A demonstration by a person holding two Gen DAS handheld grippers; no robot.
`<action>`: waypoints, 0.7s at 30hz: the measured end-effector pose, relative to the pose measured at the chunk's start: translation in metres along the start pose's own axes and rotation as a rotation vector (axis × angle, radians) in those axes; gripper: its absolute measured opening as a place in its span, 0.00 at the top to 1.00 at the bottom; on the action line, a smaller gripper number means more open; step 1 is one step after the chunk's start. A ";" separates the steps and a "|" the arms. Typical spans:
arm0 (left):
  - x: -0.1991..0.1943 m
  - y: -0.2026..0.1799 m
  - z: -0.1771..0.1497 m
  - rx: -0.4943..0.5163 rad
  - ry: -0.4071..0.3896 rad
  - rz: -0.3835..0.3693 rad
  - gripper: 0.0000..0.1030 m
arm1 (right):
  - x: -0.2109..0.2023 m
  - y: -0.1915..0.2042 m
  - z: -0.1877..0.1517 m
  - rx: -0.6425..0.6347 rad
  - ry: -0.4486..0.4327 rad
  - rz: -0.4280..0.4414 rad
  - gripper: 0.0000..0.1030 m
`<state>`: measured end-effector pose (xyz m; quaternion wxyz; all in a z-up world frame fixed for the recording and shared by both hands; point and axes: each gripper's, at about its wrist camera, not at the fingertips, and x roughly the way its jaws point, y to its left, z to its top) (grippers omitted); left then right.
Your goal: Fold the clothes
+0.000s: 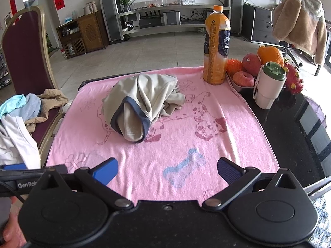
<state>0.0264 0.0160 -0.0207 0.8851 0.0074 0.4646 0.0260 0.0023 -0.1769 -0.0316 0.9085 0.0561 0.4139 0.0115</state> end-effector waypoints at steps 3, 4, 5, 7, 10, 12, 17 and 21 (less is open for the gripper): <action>0.013 0.009 0.008 -0.001 0.035 -0.002 0.01 | 0.009 -0.007 0.012 0.021 -0.019 0.035 0.00; 0.017 0.013 0.011 -0.005 0.035 0.002 0.01 | 0.012 -0.010 0.017 0.037 -0.029 0.060 0.00; 0.020 0.017 0.014 -0.014 0.029 0.007 0.01 | 0.016 -0.014 0.022 0.052 -0.039 0.085 0.00; 0.024 0.029 0.023 -0.054 0.011 0.011 0.04 | 0.023 -0.021 0.032 0.084 -0.058 0.135 0.00; 0.027 0.044 0.037 -0.128 -0.031 -0.032 0.05 | 0.034 -0.030 0.049 0.125 -0.075 0.201 0.00; 0.031 0.050 0.048 -0.174 -0.051 -0.038 0.05 | 0.045 -0.034 0.062 0.156 -0.068 0.217 0.06; 0.057 0.050 0.070 -0.217 -0.051 -0.039 0.05 | 0.098 -0.055 0.093 0.339 0.038 0.272 0.55; 0.086 0.042 0.085 -0.177 -0.012 -0.027 0.05 | 0.144 -0.067 0.109 0.427 0.040 0.327 0.59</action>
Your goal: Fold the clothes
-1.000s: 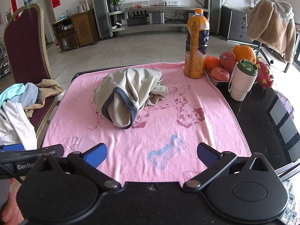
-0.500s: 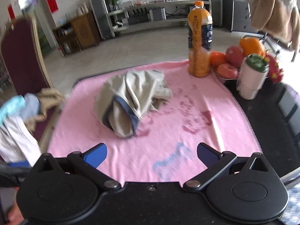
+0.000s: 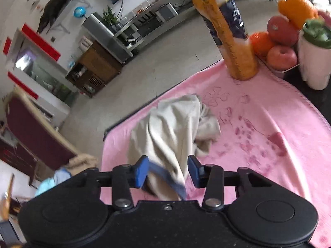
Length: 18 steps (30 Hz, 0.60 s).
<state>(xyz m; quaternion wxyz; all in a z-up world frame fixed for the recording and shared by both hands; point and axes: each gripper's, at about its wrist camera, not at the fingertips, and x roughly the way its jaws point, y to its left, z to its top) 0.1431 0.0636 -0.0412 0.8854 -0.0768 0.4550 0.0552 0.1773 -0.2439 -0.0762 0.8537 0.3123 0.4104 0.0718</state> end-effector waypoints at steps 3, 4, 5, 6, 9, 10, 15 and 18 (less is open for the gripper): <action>0.015 -0.006 0.005 0.024 -0.027 0.017 0.07 | 0.034 -0.013 0.019 0.062 -0.031 -0.034 0.65; 0.020 -0.007 0.007 0.030 -0.030 0.019 0.07 | 0.047 -0.018 0.025 0.076 -0.037 -0.059 0.68; 0.025 -0.008 0.008 0.034 -0.030 0.017 0.08 | 0.061 -0.023 0.032 0.103 -0.041 -0.077 0.73; 0.030 -0.009 0.009 0.039 -0.030 0.015 0.09 | 0.073 -0.029 0.038 0.138 -0.039 -0.076 0.74; 0.044 -0.009 0.010 0.045 -0.023 0.026 0.09 | 0.105 -0.049 0.052 0.266 -0.014 -0.045 0.72; 0.046 -0.009 0.008 0.040 -0.018 0.027 0.09 | 0.115 -0.053 0.054 0.295 -0.002 -0.043 0.71; 0.057 -0.004 0.001 0.018 0.007 0.029 0.09 | 0.152 -0.064 0.061 0.378 0.015 -0.073 0.55; 0.063 -0.001 -0.003 0.005 0.022 0.030 0.09 | 0.166 -0.070 0.065 0.450 0.031 -0.036 0.81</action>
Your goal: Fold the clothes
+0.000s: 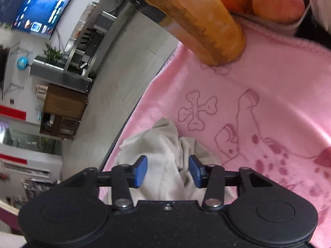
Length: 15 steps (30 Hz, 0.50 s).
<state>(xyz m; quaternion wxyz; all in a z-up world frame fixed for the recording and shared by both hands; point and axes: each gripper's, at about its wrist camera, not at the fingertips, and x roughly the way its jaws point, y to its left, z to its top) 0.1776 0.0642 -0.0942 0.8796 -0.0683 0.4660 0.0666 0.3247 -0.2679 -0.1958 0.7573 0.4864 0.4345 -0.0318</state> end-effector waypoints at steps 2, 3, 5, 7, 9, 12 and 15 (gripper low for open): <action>-0.003 0.001 -0.004 0.000 0.007 0.004 0.09 | 0.000 0.000 -0.002 0.018 0.014 0.015 0.96; -0.007 0.002 -0.006 -0.001 0.007 0.005 0.09 | -0.007 0.004 -0.006 0.000 0.000 0.016 0.96; -0.018 0.005 -0.012 -0.007 0.002 0.001 0.09 | -0.030 0.015 -0.016 -0.069 -0.019 0.019 0.96; -0.032 0.008 -0.018 -0.016 -0.002 -0.013 0.09 | -0.071 0.020 -0.028 -0.110 -0.028 0.062 0.96; -0.049 0.010 -0.025 -0.018 -0.013 -0.041 0.09 | -0.112 0.024 -0.040 -0.149 -0.038 0.105 0.97; -0.074 0.010 -0.040 -0.002 -0.035 -0.071 0.08 | -0.189 0.003 -0.051 -0.132 -0.084 0.172 0.97; -0.095 0.007 -0.055 0.020 -0.043 -0.101 0.08 | -0.254 -0.038 -0.053 -0.062 -0.150 0.186 0.97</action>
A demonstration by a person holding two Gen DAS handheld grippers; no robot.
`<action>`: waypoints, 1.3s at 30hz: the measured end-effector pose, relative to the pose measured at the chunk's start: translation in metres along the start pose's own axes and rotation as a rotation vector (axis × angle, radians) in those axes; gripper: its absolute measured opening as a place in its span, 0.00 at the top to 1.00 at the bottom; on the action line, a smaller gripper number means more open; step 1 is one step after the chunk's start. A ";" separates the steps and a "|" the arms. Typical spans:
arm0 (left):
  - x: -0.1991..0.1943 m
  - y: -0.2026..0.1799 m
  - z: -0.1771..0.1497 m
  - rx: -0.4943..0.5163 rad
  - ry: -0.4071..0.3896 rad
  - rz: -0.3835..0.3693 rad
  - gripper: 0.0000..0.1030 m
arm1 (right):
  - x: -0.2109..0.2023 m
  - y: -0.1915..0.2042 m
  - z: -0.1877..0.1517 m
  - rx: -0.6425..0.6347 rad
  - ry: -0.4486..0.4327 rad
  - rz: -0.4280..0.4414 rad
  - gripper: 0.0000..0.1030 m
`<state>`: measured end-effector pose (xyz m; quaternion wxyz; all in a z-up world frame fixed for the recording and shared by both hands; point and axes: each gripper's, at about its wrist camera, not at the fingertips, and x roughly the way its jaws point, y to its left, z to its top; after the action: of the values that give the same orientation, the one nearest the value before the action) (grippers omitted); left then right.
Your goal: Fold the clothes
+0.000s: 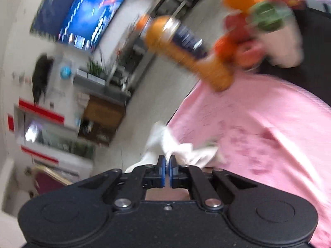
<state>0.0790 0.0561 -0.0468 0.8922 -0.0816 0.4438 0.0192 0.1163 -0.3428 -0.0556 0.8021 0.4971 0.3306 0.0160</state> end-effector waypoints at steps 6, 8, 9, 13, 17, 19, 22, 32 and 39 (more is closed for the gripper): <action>-0.006 -0.026 -0.023 0.064 0.041 -0.042 0.08 | -0.063 -0.113 0.006 0.166 -0.069 -0.249 0.96; 0.005 -0.034 -0.027 0.060 0.071 -0.058 0.08 | -0.057 -0.147 0.010 0.206 -0.010 -0.326 0.92; 0.013 -0.033 -0.027 0.036 0.087 -0.059 0.09 | -0.055 -0.156 0.010 0.214 0.003 -0.350 0.91; 0.047 -0.028 -0.027 -0.062 0.151 -0.064 0.31 | -0.049 -0.155 0.008 0.135 0.039 -0.328 0.65; 0.081 -0.023 -0.026 -0.160 0.215 -0.069 0.61 | -0.045 -0.139 0.004 0.027 0.048 -0.292 0.54; 0.098 -0.021 -0.026 -0.209 0.246 -0.072 0.61 | -0.042 -0.138 0.001 0.005 0.057 -0.266 0.54; 0.116 -0.024 -0.024 -0.248 0.274 -0.086 0.60 | -0.044 -0.140 -0.013 -0.020 0.063 -0.256 0.53; 0.153 -0.058 -0.008 -0.265 0.298 -0.170 0.49 | -0.019 -0.172 -0.015 0.050 0.096 -0.295 0.53; 0.175 -0.082 0.002 -0.271 0.307 -0.219 1.00 | -0.011 -0.173 -0.017 0.036 0.102 -0.333 0.52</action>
<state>0.1947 -0.0310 -0.1741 0.7918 -0.2504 0.5563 -0.0307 0.0457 -0.4212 -0.1947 0.7667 0.4484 0.4489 -0.0977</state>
